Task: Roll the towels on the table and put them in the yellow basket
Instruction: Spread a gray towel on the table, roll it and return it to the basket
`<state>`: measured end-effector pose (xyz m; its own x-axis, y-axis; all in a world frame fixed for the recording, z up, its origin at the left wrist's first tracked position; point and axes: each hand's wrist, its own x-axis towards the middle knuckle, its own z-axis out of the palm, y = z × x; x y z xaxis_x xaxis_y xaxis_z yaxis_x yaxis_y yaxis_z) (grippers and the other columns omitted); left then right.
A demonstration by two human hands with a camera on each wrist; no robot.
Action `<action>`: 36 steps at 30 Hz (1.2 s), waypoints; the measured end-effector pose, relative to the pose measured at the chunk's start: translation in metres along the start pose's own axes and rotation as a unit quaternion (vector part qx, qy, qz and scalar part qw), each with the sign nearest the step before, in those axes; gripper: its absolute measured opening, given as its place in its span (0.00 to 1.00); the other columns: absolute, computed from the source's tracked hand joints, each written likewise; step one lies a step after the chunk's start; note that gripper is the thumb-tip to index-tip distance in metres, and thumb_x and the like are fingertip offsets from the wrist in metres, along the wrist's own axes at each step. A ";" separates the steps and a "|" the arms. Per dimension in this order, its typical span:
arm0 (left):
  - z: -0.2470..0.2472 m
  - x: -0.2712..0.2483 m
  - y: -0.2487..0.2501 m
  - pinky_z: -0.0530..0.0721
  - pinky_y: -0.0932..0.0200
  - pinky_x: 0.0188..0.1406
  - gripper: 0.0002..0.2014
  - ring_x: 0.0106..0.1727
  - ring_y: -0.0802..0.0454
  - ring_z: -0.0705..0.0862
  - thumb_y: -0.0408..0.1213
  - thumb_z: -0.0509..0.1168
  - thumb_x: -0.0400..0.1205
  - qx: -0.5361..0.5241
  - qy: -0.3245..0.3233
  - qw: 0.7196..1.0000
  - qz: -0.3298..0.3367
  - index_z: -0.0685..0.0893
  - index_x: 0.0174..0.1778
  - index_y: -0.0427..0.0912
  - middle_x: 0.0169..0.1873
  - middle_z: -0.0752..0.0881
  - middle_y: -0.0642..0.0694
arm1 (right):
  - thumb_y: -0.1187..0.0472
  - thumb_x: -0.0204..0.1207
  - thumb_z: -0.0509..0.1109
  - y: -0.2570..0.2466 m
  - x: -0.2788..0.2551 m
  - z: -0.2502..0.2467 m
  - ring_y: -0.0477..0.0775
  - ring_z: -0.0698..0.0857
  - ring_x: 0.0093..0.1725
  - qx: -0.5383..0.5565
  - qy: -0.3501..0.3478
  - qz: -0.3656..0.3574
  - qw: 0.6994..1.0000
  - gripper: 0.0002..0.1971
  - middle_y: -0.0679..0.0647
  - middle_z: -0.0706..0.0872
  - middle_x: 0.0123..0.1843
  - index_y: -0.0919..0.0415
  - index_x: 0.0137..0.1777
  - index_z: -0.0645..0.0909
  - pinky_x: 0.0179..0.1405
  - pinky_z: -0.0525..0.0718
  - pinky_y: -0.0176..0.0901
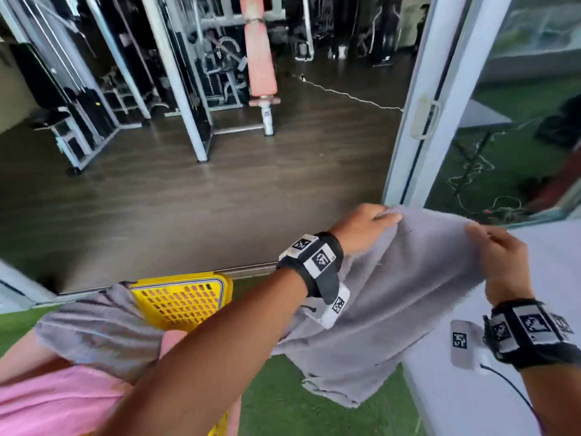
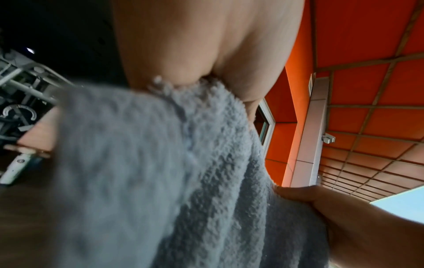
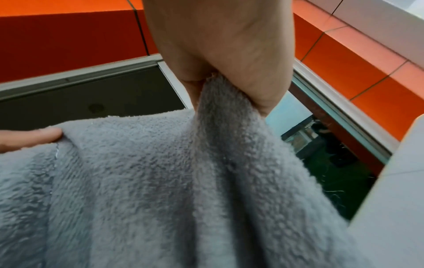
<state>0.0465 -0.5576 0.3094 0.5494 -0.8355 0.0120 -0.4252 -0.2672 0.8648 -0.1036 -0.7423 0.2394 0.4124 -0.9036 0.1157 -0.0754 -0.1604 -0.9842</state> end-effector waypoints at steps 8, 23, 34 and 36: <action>-0.002 -0.052 -0.116 0.68 0.50 0.33 0.23 0.32 0.51 0.69 0.59 0.54 0.75 0.109 0.065 0.986 -0.110 0.72 0.31 0.40 0.26 0.73 0.46 | 0.64 0.80 0.71 0.006 -0.075 0.034 0.39 0.77 0.36 -0.049 -0.290 -0.058 0.954 0.12 0.42 0.82 0.32 0.64 0.35 0.84 0.40 0.75 0.37; -0.010 -0.199 -0.137 0.75 0.44 0.41 0.14 0.41 0.57 0.75 0.48 0.61 0.83 -0.095 0.164 0.980 -0.068 0.82 0.46 0.40 0.35 0.80 0.46 | 0.51 0.77 0.74 -0.013 -0.175 0.154 0.38 0.71 0.26 -0.148 -0.469 -0.181 0.852 0.16 0.44 0.76 0.24 0.56 0.31 0.78 0.29 0.68 0.33; -0.062 -0.198 -0.113 0.63 0.63 0.32 0.18 0.32 0.59 0.62 0.30 0.65 0.82 -0.168 0.321 0.932 -0.026 0.67 0.28 0.43 0.27 0.64 0.53 | 0.33 0.75 0.67 0.012 -0.204 0.120 0.54 0.68 0.28 -0.003 -0.540 -0.021 0.841 0.30 0.53 0.69 0.28 0.63 0.32 0.75 0.31 0.67 0.47; -0.059 -0.202 -0.113 0.67 0.64 0.37 0.13 0.34 0.60 0.67 0.39 0.68 0.76 -0.203 0.287 0.935 -0.050 0.72 0.30 0.44 0.28 0.70 0.54 | 0.45 0.80 0.66 -0.007 -0.199 0.121 0.51 0.65 0.29 -0.002 -0.518 -0.065 0.853 0.25 0.52 0.65 0.28 0.63 0.30 0.69 0.31 0.64 0.41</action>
<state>0.0260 -0.3304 0.2386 0.9170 -0.3889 0.0883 -0.1079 -0.0287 0.9937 -0.0749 -0.5134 0.2070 0.9983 -0.0428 0.0408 0.0296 -0.2364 -0.9712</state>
